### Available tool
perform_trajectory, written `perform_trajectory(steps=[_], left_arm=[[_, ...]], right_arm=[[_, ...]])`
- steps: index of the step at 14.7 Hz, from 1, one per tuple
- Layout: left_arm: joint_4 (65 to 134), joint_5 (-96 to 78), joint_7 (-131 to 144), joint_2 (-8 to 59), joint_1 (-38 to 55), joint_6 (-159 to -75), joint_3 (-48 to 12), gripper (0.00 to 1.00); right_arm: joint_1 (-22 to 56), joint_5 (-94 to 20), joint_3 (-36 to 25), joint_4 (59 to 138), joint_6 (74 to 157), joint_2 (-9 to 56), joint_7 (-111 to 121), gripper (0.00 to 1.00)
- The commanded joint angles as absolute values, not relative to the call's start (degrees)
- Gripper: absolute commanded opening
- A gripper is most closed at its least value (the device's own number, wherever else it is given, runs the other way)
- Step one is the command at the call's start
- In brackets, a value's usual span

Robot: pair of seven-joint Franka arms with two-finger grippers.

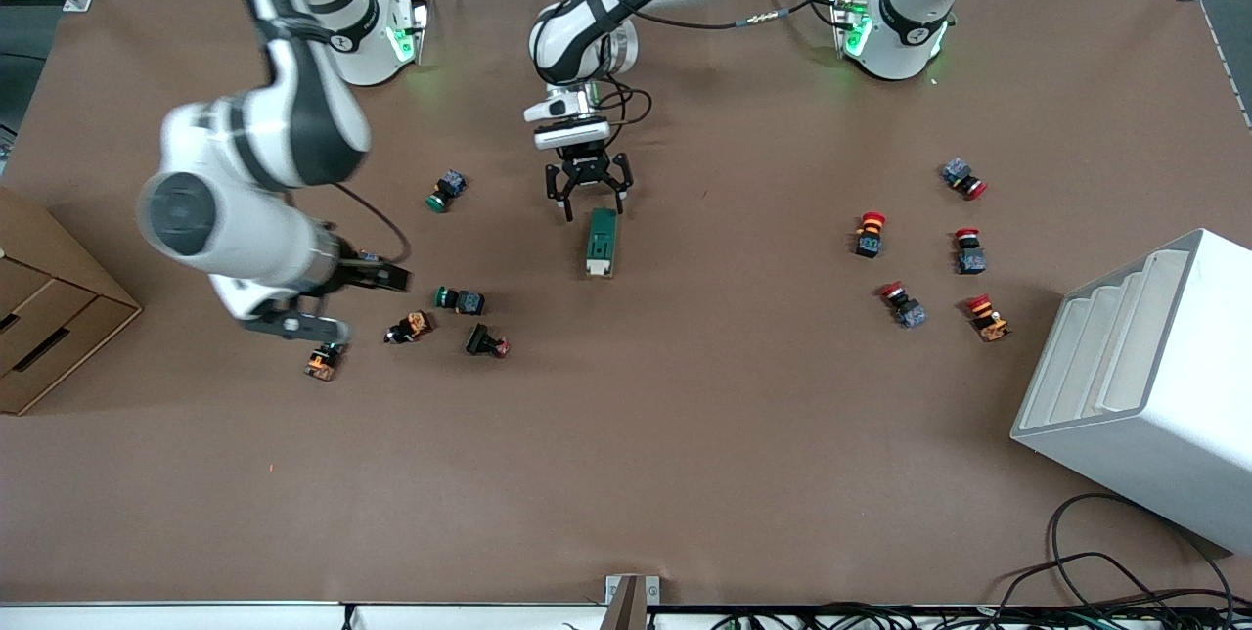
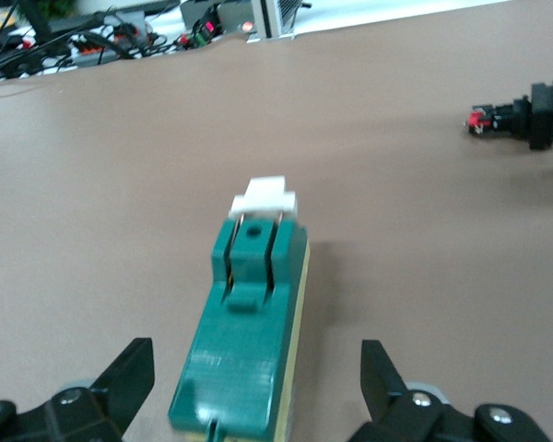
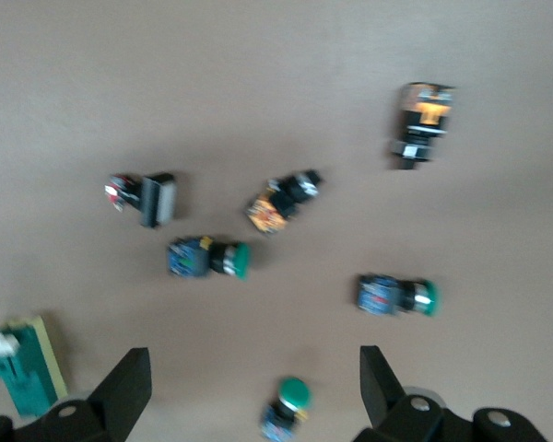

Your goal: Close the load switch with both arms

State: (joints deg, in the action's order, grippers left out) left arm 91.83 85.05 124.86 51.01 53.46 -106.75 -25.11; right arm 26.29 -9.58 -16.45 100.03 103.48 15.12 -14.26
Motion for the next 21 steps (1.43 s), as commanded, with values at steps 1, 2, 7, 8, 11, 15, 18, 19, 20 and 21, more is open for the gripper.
perform_trajectory(steps=[1,2,7,8,11,15,18,19,20,21], left_arm=[[88.51,79.29,121.29,49.31,53.09,-106.96,-25.31,0.99],[87.98,77.28,120.77,48.18,52.22,-106.96,-25.4,0.99],[81.4,64.97,109.88,44.66,48.0,-106.88,-25.49,0.99],[81.13,62.69,108.21,43.6,46.77,-106.88,-25.58,0.99],[78.93,56.01,100.4,39.74,42.03,-106.88,-25.58,0.99],[77.08,46.78,92.05,34.64,33.77,-107.05,-25.66,1.0],[76.82,37.65,82.21,29.2,26.92,-106.96,-25.58,1.0],[76.82,35.18,78.96,27.53,24.46,-106.96,-25.66,1.0],[76.82,32.72,75.62,25.94,22.61,-106.88,-25.66,1.0],[76.9,30.78,71.93,24.01,20.5,-106.88,-25.58,1.0]], right_arm=[[21.46,-6.26,-17.14,92.41,91.81,13.71,-6.96,1.0],[19.97,-4.41,-17.14,89.33,88.02,13.88,-5.81,1.0],[6.97,-2.21,-8.11,80.87,79.72,13.89,-3.87,1.0],[5.2,-1.07,-6.43,80.08,79.28,13.89,-3.78,1.0],[2.99,-0.18,-4.4,78.67,78.4,13.8,-3.78,1.0],[0.45,-0.09,-2.47,77.17,78.05,13.8,-0.28,1.0],[-0.35,0.97,-1.76,77.08,76.99,13.62,0.62,1.0],[-0.53,0.88,-1.76,77.08,76.99,13.54,0.62,1.0],[-0.53,0.88,-1.76,77.08,76.99,13.54,0.7,1.0],[-0.61,0.88,-1.76,77.08,76.99,13.36,0.7,1.0]])
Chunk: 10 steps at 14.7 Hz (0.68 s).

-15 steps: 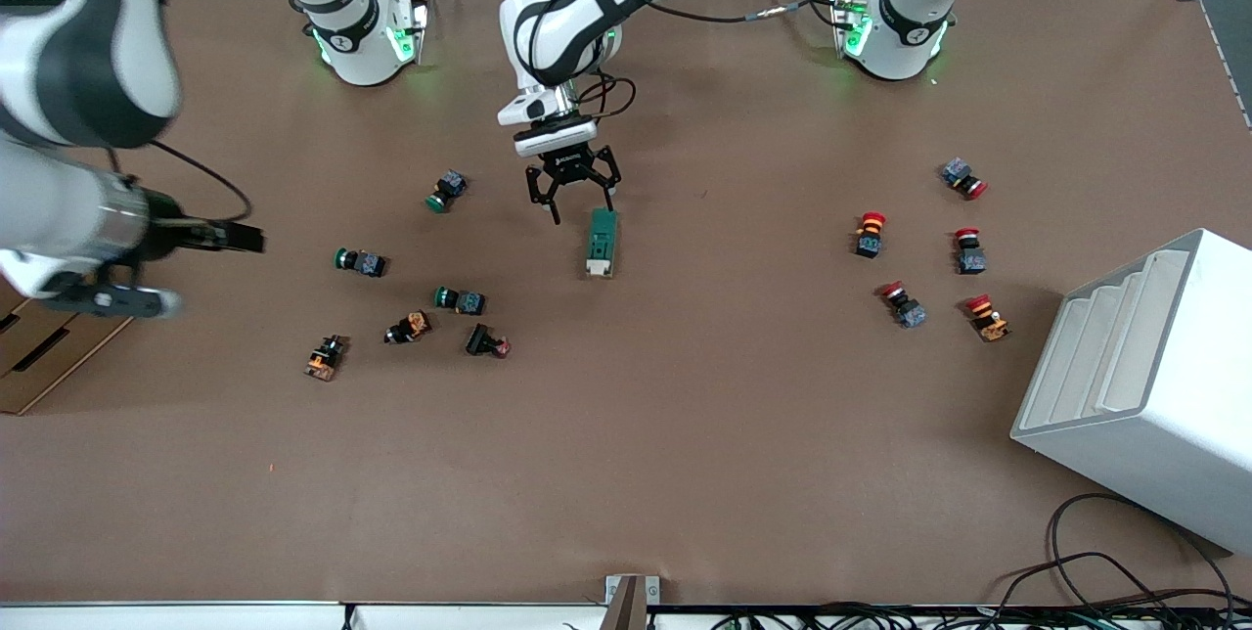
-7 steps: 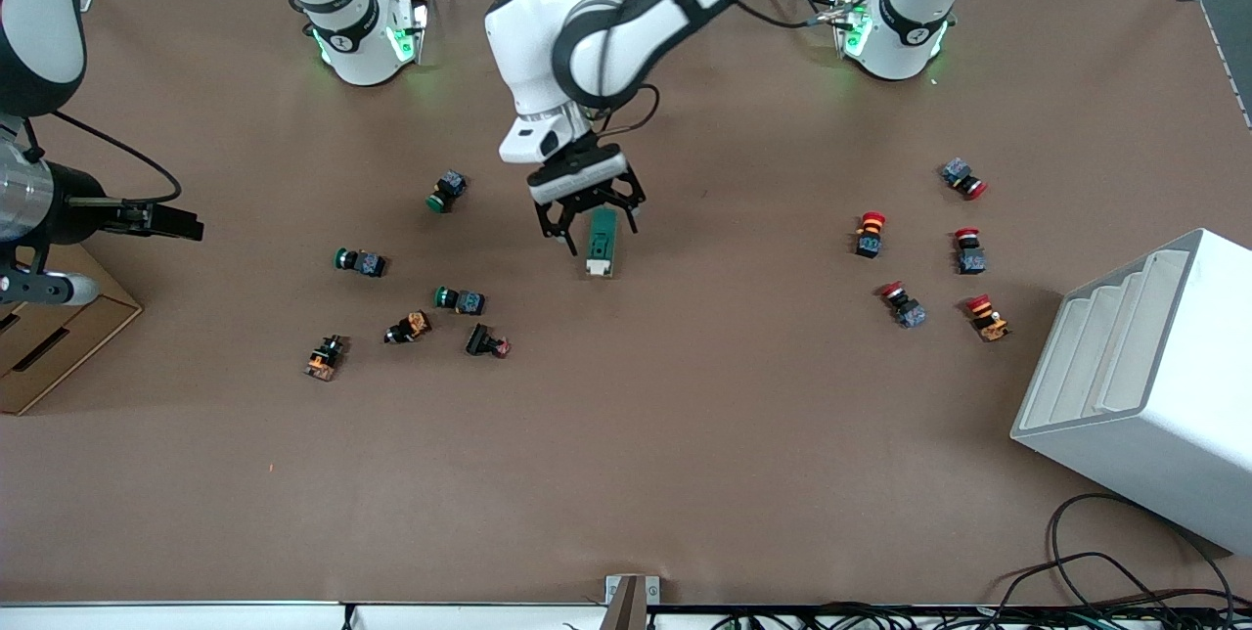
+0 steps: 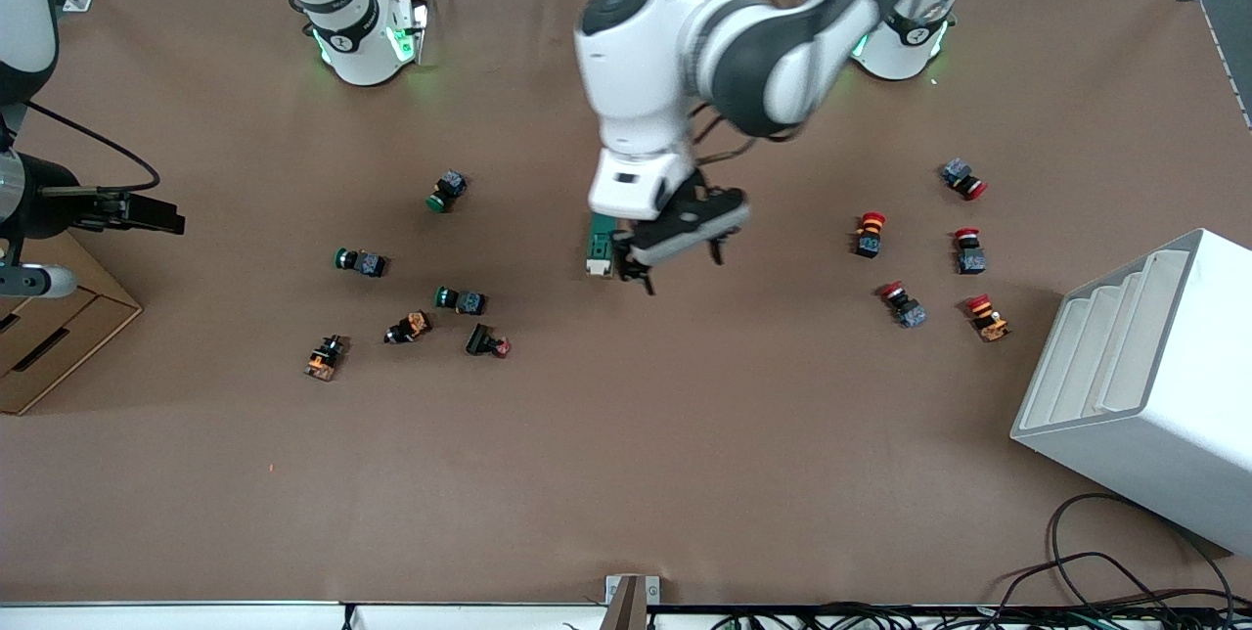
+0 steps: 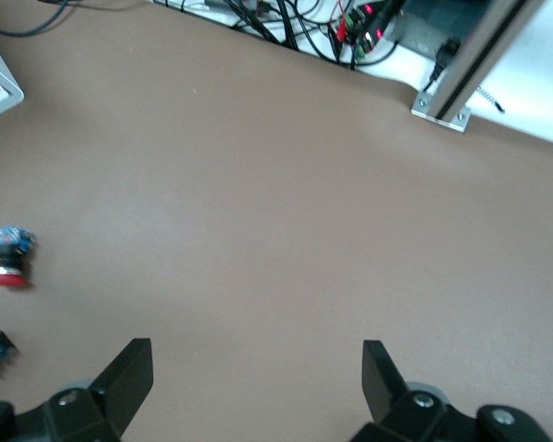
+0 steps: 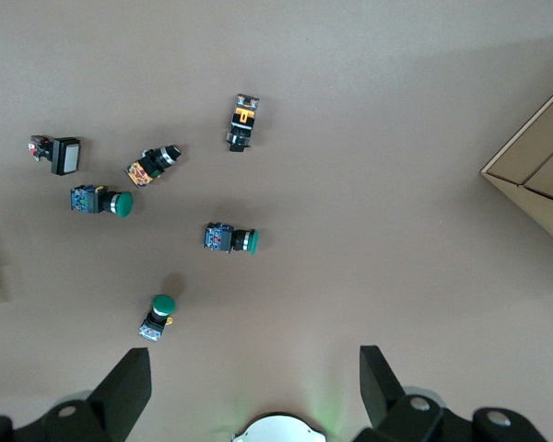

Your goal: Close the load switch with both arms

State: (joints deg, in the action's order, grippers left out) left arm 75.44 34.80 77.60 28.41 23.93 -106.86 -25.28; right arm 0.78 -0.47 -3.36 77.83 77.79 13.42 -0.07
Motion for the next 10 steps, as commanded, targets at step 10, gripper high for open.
perform_trajectory(steps=[10], left_arm=[[76.99,11.98,29.85,11.62,2.81,-97.57,-21.57,1.0]], right_arm=[[-1.58,0.97,0.0,77.08,76.9,11.95,0.7,1.0]])
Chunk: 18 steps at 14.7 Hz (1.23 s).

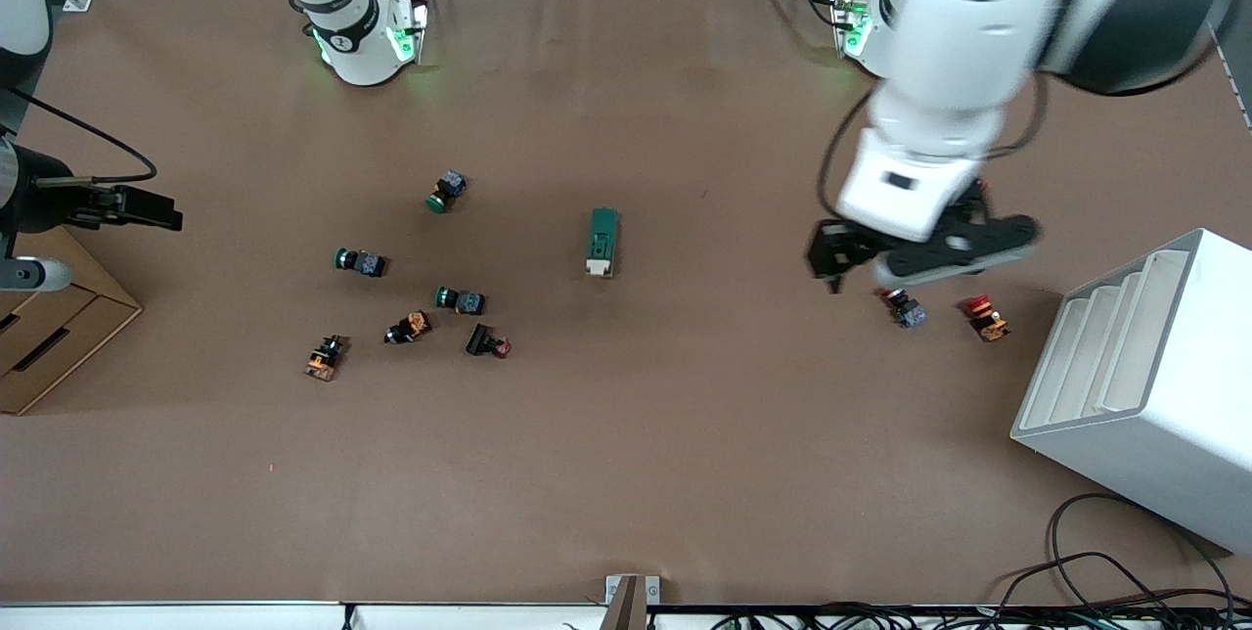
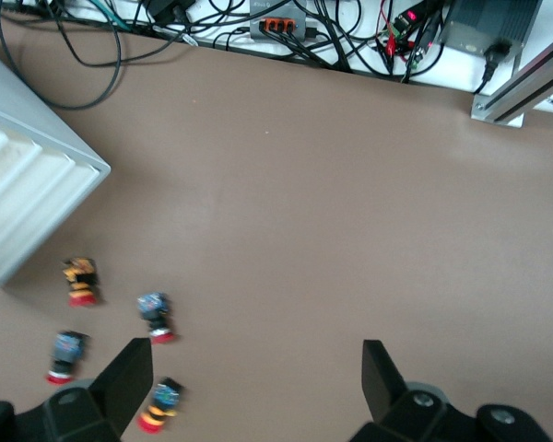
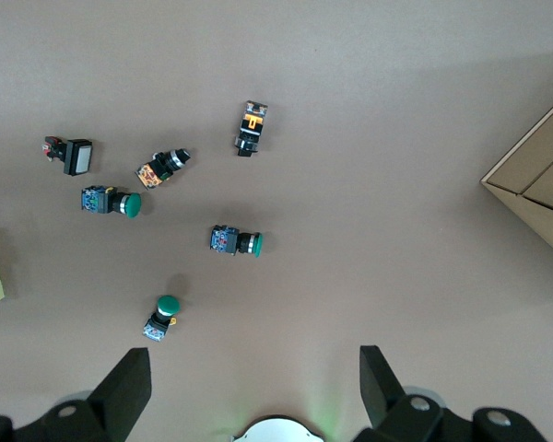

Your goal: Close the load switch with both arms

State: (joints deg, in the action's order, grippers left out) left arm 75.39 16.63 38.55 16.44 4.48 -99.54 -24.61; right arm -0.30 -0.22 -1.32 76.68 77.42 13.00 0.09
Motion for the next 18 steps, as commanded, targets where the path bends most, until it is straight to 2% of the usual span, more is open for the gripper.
perform_trajectory(steps=[1,2,5,7,11,15,18], left_arm=[[77.25,8.12,25.79,9.77,3.16,-96.78,-16.23,1.0],[77.43,3.56,20.97,7.93,3.43,-96.33,-12.26,1.0],[77.61,0.09,11.36,4.41,3.51,-90.89,-5.47,1.0],[77.61,0.09,6.53,3.34,3.52,-87.47,-3.52,1.0],[78.74,0.88,3.44,1.59,3.25,-82.89,-3.34,1.0],[84.8,0.62,3.16,-3.85,3.08,-82.53,-3.51,1.0],[85.51,0.62,2.99,-4.74,2.99,-82.27,-3.43,1.0]], right_arm=[[-1.58,1.05,0.0,77.08,76.99,11.95,0.62,1.0],[-1.58,1.23,0.0,77.08,76.99,12.04,0.62,1.0],[-1.58,1.14,0.0,76.99,76.91,12.04,0.62,1.0],[-1.58,1.14,-0.09,76.99,76.21,12.13,0.53,1.0],[-1.93,0.7,-0.18,74.18,75.32,12.39,0.26,1.0],[-1.93,0.96,-0.26,74.09,75.41,12.48,-0.09,1.0],[-1.76,1.05,-0.35,74.09,75.06,12.04,0.17,1.0]])
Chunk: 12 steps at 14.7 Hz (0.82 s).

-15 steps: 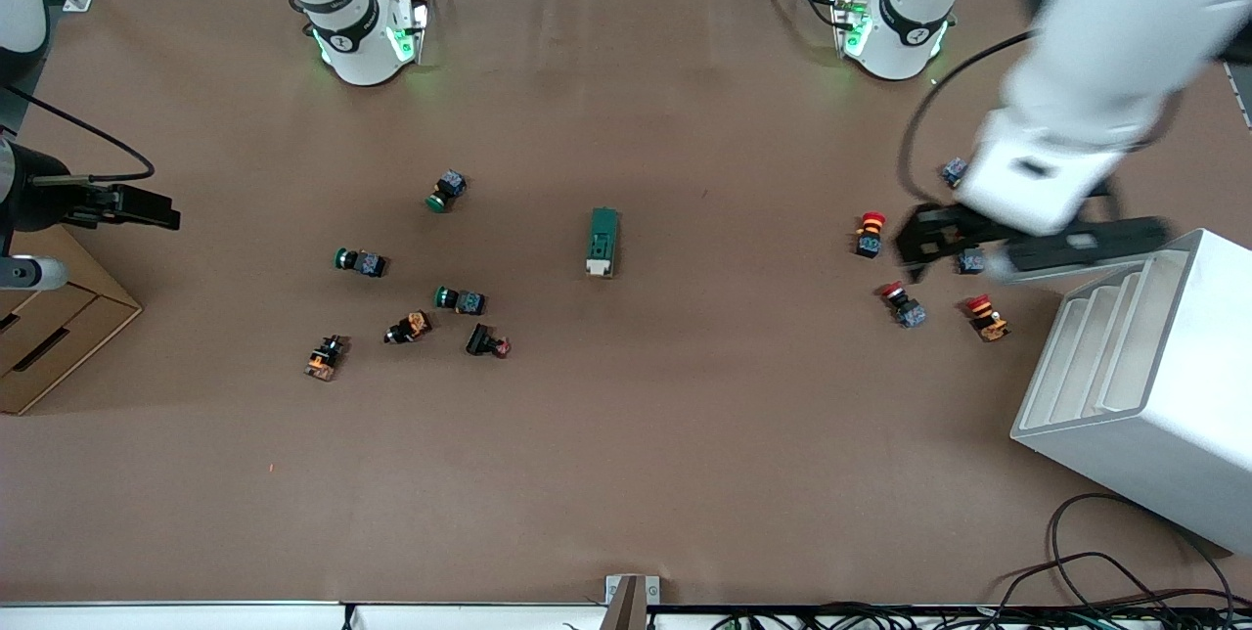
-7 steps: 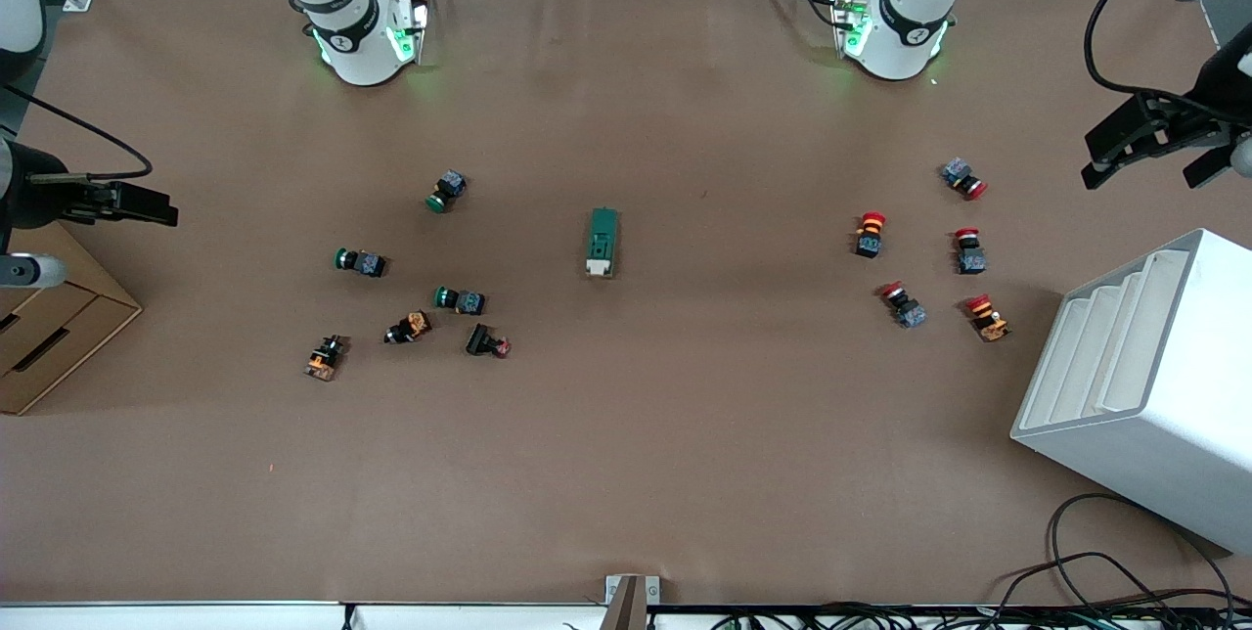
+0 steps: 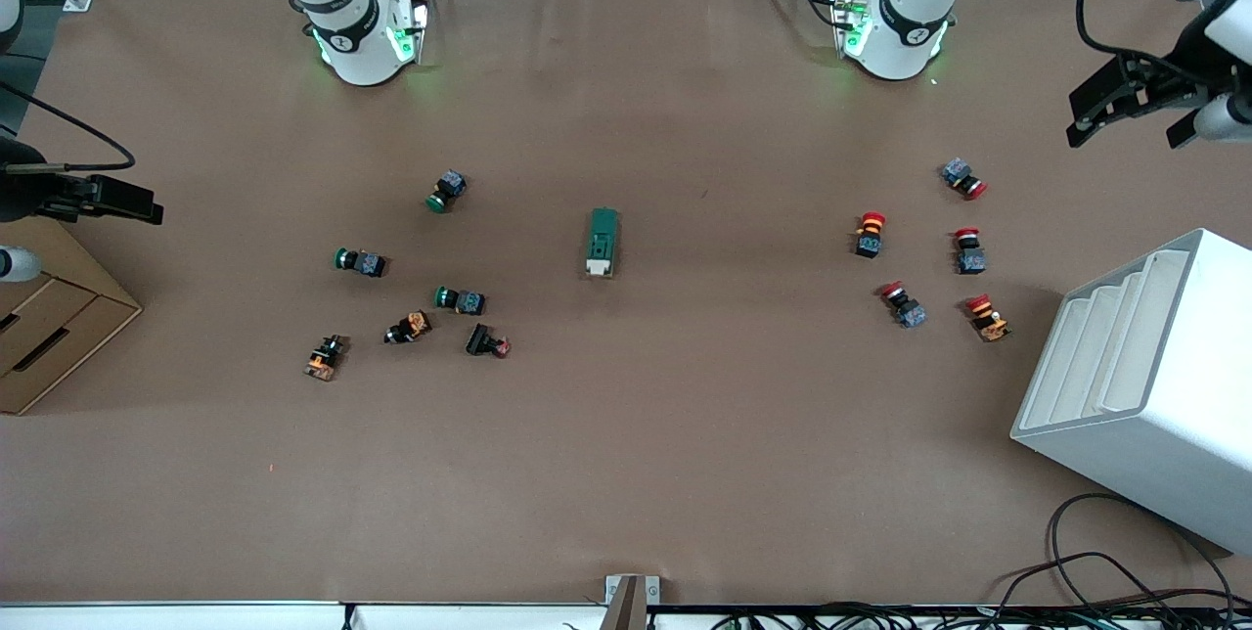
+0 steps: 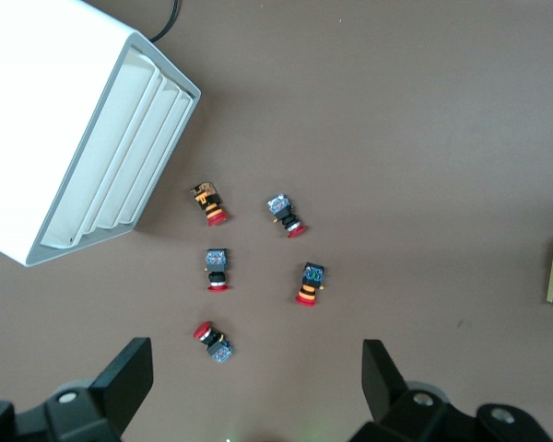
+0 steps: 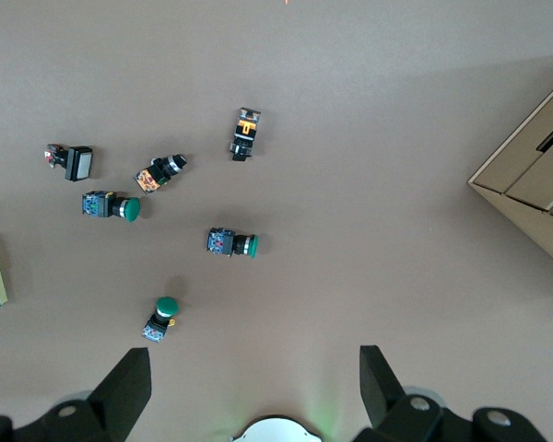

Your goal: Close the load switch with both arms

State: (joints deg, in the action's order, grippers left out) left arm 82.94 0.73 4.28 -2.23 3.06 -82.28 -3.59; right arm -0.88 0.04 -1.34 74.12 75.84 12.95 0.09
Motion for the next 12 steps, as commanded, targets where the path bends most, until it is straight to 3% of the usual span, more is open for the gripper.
perform_trajectory(steps=[1,9,12], left_arm=[[86.65,0.62,1.86,-5.18,2.99,-82.27,-3.34,1.0],[87.36,0.88,0.88,-5.45,3.51,-82.44,-3.16,1.0],[90.95,0.79,0.97,-6.85,3.95,-84.8,-3.16,1.0]], right_arm=[[-1.76,1.05,-0.26,74.09,74.71,12.04,0.18,1.0],[-3.6,0.09,-0.18,74.53,72.51,8.44,0.0,1.0],[-3.96,0.18,-0.26,78.03,73.12,5.64,0.53,1.0]])
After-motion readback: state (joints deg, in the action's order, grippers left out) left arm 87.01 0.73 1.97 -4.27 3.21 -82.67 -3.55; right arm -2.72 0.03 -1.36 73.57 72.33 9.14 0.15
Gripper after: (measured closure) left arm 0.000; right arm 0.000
